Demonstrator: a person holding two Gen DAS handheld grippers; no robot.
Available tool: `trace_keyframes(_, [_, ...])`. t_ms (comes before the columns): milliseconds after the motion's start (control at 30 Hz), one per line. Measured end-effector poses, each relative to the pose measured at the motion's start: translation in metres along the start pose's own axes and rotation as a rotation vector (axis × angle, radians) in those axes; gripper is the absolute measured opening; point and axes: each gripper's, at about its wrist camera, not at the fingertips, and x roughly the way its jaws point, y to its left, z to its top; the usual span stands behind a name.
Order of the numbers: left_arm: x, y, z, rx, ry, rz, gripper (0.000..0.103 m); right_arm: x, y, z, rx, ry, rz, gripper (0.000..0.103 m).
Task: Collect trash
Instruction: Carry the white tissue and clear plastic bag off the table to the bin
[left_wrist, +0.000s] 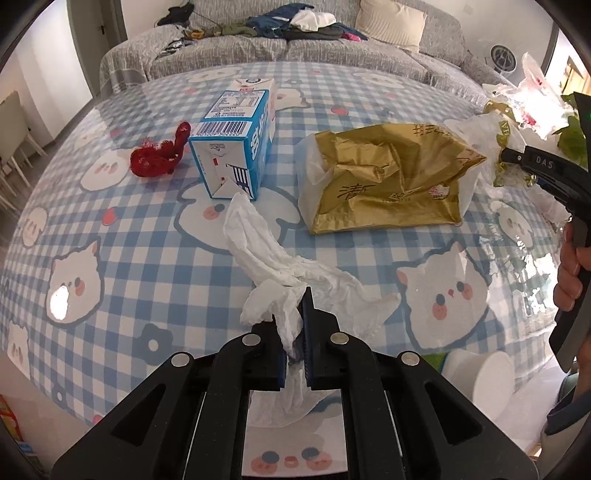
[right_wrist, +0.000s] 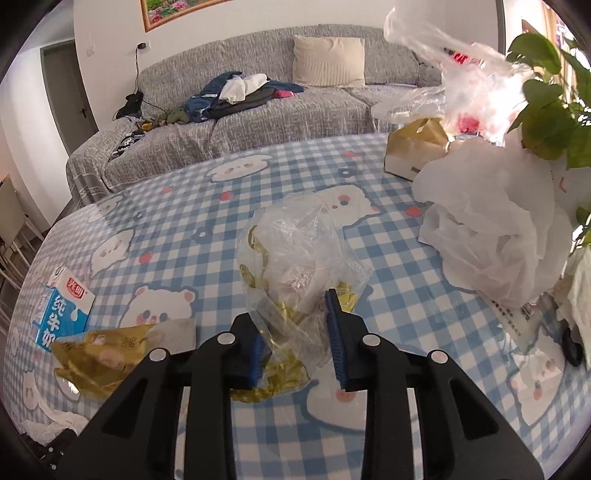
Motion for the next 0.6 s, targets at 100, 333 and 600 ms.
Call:
trace_keyframes(100, [-0.008,0.001,-0.002,-0.004,-0.010,-0.005,0.006,-0.010,0.001,-0.004,-0.006,-0.008,-0.004,0.027])
trace_keyframes(333, [-0.033,0.002,-0.013,0.000,-0.038,-0.031,0.006,-0.040,0.005,-0.016,-0.018,-0.033,-0.014,0.027])
trace_keyframes(600, [-0.064,0.010,-0.030,-0.007,-0.074,-0.054,0.005,-0.076,0.012,-0.032,-0.039,-0.064,-0.014,0.027])
